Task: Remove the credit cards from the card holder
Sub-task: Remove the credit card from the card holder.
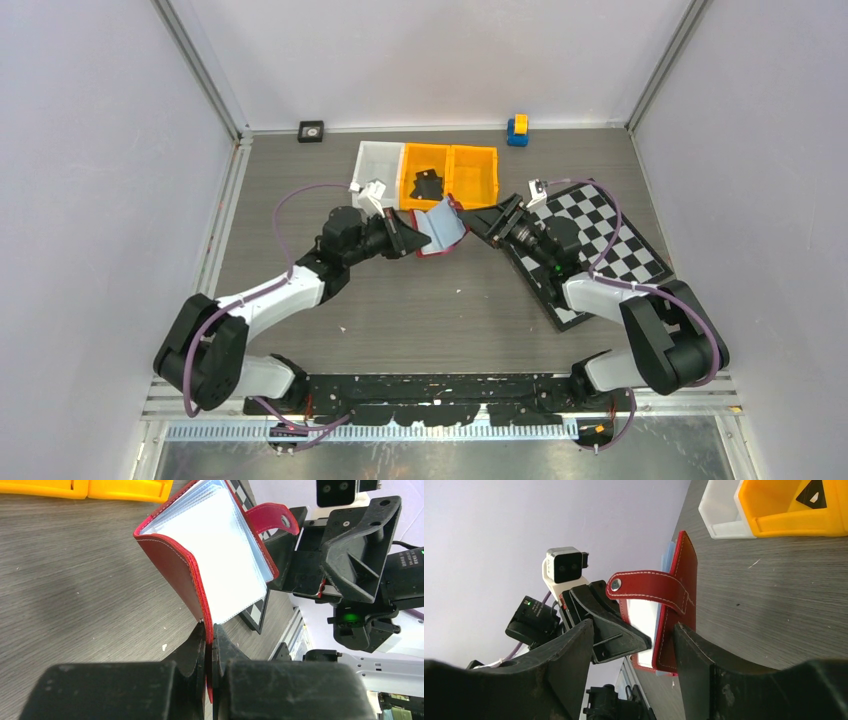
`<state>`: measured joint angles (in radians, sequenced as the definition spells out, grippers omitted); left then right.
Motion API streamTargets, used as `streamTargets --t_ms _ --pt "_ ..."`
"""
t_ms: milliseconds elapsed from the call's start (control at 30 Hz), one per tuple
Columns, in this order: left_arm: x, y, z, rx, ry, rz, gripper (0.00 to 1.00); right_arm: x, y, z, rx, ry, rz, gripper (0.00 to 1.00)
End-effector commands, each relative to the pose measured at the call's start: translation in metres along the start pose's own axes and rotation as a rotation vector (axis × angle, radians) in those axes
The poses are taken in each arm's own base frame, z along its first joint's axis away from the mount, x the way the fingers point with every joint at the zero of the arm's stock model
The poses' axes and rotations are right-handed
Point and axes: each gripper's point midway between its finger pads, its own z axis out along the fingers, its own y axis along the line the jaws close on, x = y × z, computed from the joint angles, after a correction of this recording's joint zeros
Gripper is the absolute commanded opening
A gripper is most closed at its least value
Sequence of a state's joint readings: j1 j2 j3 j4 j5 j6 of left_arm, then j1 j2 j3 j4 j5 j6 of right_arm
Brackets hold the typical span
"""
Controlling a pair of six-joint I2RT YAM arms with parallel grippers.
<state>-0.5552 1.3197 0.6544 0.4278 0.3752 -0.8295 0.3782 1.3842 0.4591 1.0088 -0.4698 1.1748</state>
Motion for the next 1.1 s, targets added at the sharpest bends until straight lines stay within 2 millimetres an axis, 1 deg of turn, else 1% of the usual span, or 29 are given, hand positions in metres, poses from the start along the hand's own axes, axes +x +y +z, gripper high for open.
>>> streamTargets --t_ms 0,67,200,267,433,667,800,1067 --pt "-0.014 -0.021 0.006 0.068 -0.011 0.029 0.00 -0.007 0.018 0.000 -0.062 -0.025 -0.053 0.64" --pt "-0.012 -0.018 0.008 0.064 -0.003 0.023 0.00 -0.007 0.016 0.001 -0.057 -0.019 -0.052 0.63" --pt "-0.009 -0.017 0.011 0.067 0.014 0.012 0.00 -0.004 0.007 0.005 -0.024 0.003 -0.040 0.61" --pt "-0.008 -0.016 0.012 0.066 0.019 0.010 0.00 -0.003 0.004 0.007 -0.017 0.014 -0.030 0.57" --pt "-0.006 -0.016 0.013 0.078 0.028 0.004 0.00 0.003 -0.004 0.014 -0.006 0.059 -0.010 0.51" --pt "-0.003 -0.017 0.017 0.092 0.042 -0.013 0.00 0.005 -0.006 0.016 -0.018 0.073 0.005 0.43" --pt "-0.003 -0.015 0.017 0.085 0.043 -0.014 0.00 0.005 -0.007 0.016 -0.001 0.073 -0.004 0.34" --pt "-0.003 -0.014 0.016 0.075 0.040 -0.012 0.00 0.006 -0.007 0.016 -0.004 0.077 -0.010 0.33"
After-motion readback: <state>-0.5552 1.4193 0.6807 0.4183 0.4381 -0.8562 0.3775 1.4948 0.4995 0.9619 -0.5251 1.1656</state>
